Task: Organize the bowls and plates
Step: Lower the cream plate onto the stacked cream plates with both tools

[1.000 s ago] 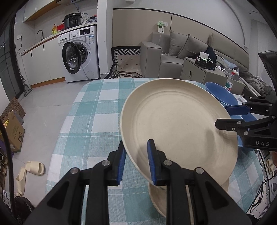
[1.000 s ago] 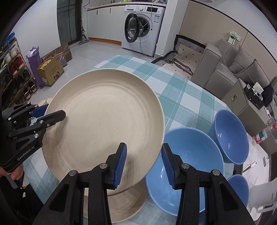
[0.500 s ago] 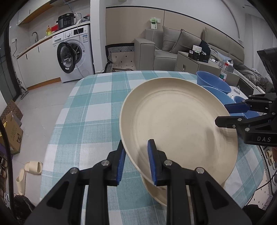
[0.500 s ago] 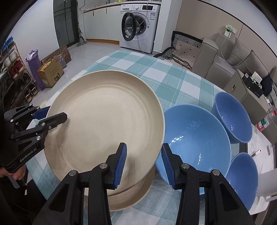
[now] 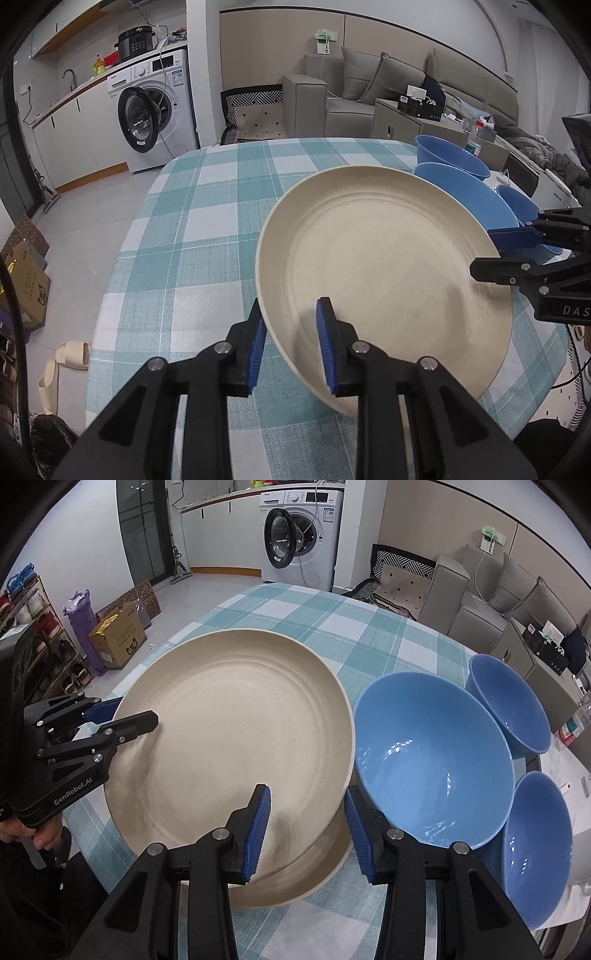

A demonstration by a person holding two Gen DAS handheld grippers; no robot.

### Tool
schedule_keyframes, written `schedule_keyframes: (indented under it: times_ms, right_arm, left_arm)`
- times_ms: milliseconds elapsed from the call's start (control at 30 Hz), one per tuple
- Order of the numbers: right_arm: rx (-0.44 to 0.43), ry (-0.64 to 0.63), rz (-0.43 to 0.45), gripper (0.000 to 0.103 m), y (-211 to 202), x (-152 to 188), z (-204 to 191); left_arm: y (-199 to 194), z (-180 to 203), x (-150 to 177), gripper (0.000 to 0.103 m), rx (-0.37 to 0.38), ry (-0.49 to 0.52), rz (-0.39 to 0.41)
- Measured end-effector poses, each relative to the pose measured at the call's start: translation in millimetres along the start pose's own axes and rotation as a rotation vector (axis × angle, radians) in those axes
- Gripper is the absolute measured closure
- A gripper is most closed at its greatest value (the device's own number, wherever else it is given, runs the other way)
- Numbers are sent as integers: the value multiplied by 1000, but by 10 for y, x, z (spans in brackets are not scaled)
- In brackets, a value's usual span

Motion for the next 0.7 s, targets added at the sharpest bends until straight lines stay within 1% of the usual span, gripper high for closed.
schedule_keyframes:
  times_ms: [333, 700]
  right_arm:
    - [-20, 33, -24, 60, 94, 214, 29]
    - [-20, 38, -58, 60, 215, 334, 41]
  left_arm:
    - [107, 105, 90, 78, 1, 54, -44]
    - [186, 157, 163, 77, 5, 78, -77]
Point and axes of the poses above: each gripper's, at about its wrist camera, not at the fingertips, and y roughly the way its jaws point, z to its right, x to its underside, the point moved 6 cm from there along y, roughly the way its jaws point, and after that the axes turned 5 degrees about y, right-handed, at the moved point
